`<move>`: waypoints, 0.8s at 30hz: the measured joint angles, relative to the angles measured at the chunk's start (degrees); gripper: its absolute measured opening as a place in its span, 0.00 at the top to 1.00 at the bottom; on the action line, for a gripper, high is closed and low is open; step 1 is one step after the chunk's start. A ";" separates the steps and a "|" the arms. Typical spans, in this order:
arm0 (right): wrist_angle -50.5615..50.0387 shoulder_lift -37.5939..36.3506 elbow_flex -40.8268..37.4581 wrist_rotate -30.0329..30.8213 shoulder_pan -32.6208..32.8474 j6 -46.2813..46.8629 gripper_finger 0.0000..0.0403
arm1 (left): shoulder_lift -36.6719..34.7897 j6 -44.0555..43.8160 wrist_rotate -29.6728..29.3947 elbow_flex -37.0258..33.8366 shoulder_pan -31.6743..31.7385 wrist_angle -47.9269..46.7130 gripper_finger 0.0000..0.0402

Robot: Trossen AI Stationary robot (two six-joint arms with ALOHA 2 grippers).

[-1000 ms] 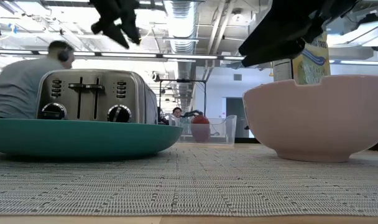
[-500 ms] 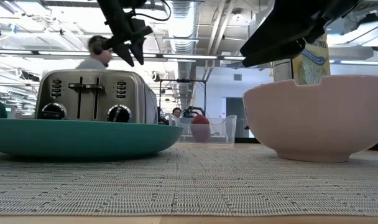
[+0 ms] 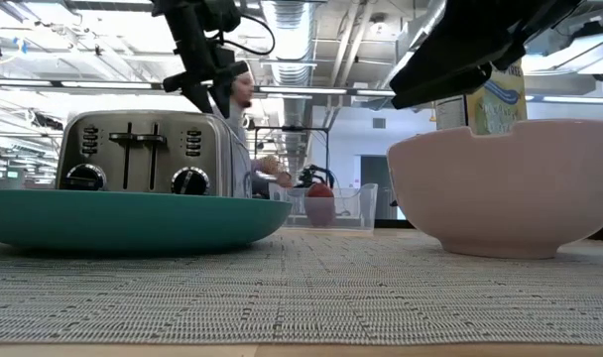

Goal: Arrange a breakfast setting
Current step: Put the bread onto the green plate

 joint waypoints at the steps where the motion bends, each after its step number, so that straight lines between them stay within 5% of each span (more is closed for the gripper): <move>1: 0.00 -0.02 -0.01 0.00 -0.01 0.00 0.31 | 0.00 -0.11 0.15 0.00 -0.03 -0.13 0.54; 24: -0.01 -0.02 -0.01 0.04 -0.01 0.15 0.31 | 3.74 -1.88 -0.35 -0.31 -0.81 -1.53 0.64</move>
